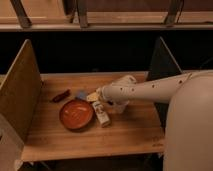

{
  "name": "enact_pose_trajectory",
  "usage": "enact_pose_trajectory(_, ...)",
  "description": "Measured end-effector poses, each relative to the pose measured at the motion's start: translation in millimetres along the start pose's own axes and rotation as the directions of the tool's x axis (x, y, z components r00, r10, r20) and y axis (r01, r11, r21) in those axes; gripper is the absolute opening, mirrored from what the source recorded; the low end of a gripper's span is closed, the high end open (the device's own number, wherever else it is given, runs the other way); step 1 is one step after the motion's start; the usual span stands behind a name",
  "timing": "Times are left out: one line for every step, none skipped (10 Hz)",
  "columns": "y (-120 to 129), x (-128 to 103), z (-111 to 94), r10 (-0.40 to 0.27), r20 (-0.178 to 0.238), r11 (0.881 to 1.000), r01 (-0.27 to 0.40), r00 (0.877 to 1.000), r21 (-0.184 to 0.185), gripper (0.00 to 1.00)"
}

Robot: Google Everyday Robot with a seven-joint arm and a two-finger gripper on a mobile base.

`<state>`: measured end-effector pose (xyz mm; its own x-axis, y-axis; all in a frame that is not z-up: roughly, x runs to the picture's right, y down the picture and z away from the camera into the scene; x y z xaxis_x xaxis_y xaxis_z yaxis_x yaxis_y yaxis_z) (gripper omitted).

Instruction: Stand the bottle upright

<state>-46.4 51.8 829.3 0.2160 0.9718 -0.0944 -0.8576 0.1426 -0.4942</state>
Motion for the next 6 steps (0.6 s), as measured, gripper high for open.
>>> enact_pose_trajectory(5.4, 1.6, 10.0, 0.0, -0.014, 1.0, 0.0, 1.0, -0.02, 0.8)
enact_pose_trajectory(5.4, 3.2, 19.8, 0.004, -0.034, 0.999, -0.006, 0.999, -0.035, 0.8)
enact_pose_trajectory(1.6, 2.6, 23.6, 0.007, -0.045, 0.999, -0.008, 0.999, -0.038, 0.8)
enact_pose_trajectory(-2.6, 0.7, 27.6, 0.004, -0.062, 0.999, -0.006, 0.998, -0.038, 0.8)
enact_pose_trajectory(-5.2, -1.8, 30.4, 0.0, -0.077, 0.999, -0.002, 0.997, -0.036, 0.8)
enact_pose_trajectory(-7.6, -3.5, 34.4, 0.001, -0.095, 0.999, -0.004, 0.995, -0.034, 0.8)
